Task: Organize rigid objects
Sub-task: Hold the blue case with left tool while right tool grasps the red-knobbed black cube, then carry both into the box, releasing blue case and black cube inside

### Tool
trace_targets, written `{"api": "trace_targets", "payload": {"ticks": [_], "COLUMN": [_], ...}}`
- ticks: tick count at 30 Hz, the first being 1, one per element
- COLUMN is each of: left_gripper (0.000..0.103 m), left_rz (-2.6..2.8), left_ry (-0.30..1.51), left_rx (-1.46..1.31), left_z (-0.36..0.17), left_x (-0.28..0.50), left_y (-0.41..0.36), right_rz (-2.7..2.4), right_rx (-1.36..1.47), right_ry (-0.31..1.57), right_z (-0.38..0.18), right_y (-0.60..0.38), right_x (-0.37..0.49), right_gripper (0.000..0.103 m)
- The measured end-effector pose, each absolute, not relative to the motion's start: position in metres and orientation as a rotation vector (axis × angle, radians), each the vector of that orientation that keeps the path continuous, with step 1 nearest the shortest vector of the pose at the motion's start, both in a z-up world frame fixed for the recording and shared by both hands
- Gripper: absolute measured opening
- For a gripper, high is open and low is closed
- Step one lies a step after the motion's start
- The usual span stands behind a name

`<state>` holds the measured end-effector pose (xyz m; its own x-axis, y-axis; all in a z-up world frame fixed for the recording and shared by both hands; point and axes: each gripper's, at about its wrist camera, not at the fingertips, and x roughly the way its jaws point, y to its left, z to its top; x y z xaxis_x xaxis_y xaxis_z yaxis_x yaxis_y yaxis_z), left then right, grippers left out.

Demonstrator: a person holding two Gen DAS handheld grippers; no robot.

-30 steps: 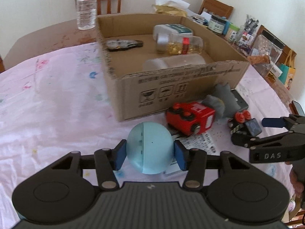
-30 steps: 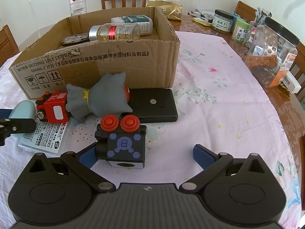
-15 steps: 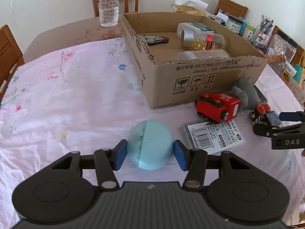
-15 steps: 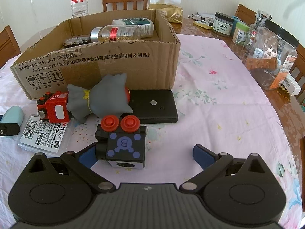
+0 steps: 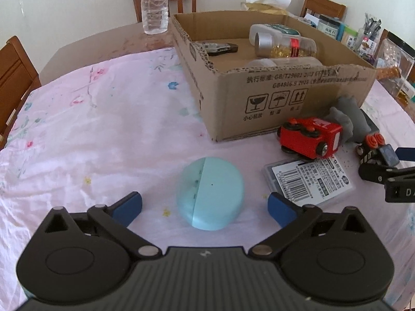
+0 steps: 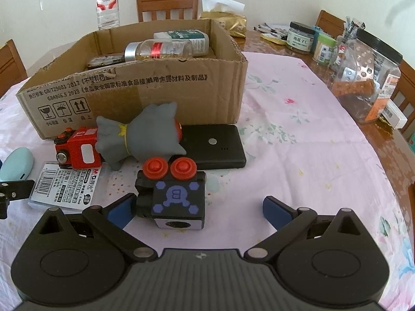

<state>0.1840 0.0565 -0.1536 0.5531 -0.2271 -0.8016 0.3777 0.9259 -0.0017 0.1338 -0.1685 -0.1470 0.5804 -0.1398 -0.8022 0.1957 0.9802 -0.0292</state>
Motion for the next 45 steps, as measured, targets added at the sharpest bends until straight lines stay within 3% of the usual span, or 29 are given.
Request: {"api": "trace_targets", "payload": {"ticks": [12, 17, 21, 25, 40, 42, 45], "left_gripper": [0.103, 0.103, 0.090, 0.069, 0.063, 0.054, 0.052], "left_rz": [-0.345, -0.344, -0.361, -0.404, -0.448, -0.450, -0.460], "left_ry": [0.926, 0.928, 0.887, 0.885, 0.917, 0.918, 0.929], "left_rx": [0.175, 0.180, 0.245, 0.255, 0.261, 0.257, 0.253], "left_z": [-0.154, -0.154, -0.149, -0.144, -0.144, -0.143, -0.142], "left_x": [0.186, 0.187, 0.182, 0.181, 0.191, 0.192, 0.194], "left_y": [0.056, 0.055, 0.049, 0.046, 0.044, 0.045, 0.047], "right_rz": [-0.154, -0.117, -0.111, -0.116, -0.124, -0.121, -0.118], "right_rx": [0.049, 0.027, 0.022, 0.026, 0.032, 0.020, 0.015], "right_ry": [0.978, 0.966, 0.959, 0.955, 0.982, 0.989, 0.996], "right_z": [-0.145, -0.138, -0.137, -0.135, -0.134, -0.133, -0.132], "right_y": [-0.154, -0.147, -0.148, -0.152, -0.150, -0.149, -0.149], "right_x": [0.142, 0.138, 0.137, 0.138, 0.145, 0.146, 0.147], "right_gripper": [0.103, 0.085, 0.076, 0.070, 0.057, 0.056, 0.056]}}
